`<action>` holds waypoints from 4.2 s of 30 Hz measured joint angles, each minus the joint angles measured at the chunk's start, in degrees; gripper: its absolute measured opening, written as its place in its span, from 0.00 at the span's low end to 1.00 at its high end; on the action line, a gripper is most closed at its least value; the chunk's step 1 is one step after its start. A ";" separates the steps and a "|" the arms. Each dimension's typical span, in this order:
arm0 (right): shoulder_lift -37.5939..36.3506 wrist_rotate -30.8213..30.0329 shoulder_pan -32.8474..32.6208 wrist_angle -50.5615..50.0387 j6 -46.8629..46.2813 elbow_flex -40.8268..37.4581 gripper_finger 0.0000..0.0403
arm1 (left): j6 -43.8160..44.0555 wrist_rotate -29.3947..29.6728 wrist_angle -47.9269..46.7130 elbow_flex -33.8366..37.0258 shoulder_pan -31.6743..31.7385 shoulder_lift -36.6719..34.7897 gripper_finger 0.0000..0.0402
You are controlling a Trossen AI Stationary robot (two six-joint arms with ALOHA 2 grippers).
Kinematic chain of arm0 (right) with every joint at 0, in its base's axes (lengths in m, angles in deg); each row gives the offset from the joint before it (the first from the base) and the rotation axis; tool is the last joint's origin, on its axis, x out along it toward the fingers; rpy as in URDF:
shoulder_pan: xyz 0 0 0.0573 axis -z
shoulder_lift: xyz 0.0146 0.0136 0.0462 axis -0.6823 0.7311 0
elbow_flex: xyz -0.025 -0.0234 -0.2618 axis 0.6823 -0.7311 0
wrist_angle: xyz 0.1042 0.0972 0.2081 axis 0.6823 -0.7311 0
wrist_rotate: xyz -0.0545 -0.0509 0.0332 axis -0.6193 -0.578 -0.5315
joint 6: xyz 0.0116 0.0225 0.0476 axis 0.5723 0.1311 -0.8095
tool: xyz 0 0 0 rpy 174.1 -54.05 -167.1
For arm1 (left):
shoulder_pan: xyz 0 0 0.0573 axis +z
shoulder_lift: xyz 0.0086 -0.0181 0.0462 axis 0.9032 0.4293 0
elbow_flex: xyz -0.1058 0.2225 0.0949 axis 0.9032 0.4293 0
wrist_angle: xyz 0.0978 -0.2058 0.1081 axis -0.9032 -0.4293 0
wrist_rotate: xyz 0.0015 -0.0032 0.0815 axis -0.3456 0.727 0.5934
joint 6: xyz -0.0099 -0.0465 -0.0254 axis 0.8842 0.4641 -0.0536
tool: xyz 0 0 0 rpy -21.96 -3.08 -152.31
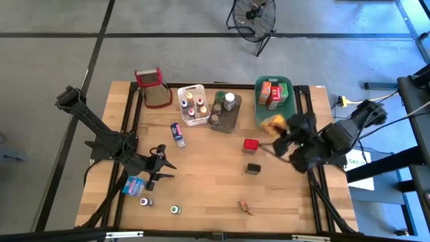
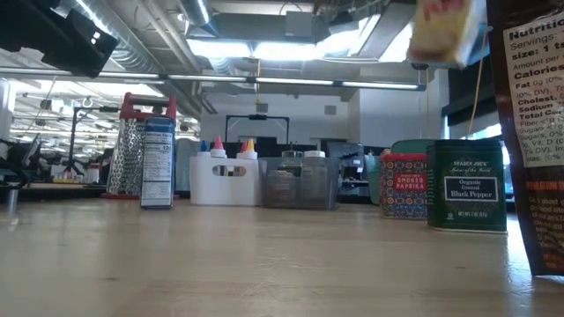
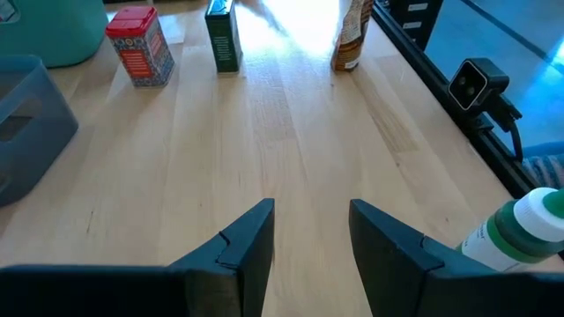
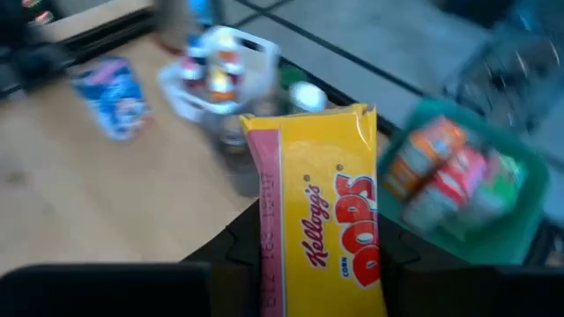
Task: Pick & Place Kitchen Items
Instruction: Put the yellow cereal box into the green bin, then put the red spice can into the black bin
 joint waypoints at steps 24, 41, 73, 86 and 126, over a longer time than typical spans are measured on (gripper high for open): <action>-16.12 10.96 40.40 10.16 10.22 -19.21 0.27 | 0.00 0.02 0.00 0.00 0.00 0.01 0.36; -15.89 18.24 53.24 24.44 20.38 -31.75 0.27 | 0.00 0.02 0.01 0.00 0.00 -0.01 0.36; -15.91 25.98 66.00 44.98 27.73 -45.68 0.34 | 0.00 0.04 -0.01 0.00 0.00 0.01 0.36; -15.91 25.28 66.01 45.29 25.03 -45.68 0.59 | 0.00 0.04 -0.01 0.00 0.00 -0.01 0.36; -0.46 48.65 25.35 54.49 66.50 -26.86 0.63 | 0.00 0.04 0.01 0.00 0.00 0.01 0.36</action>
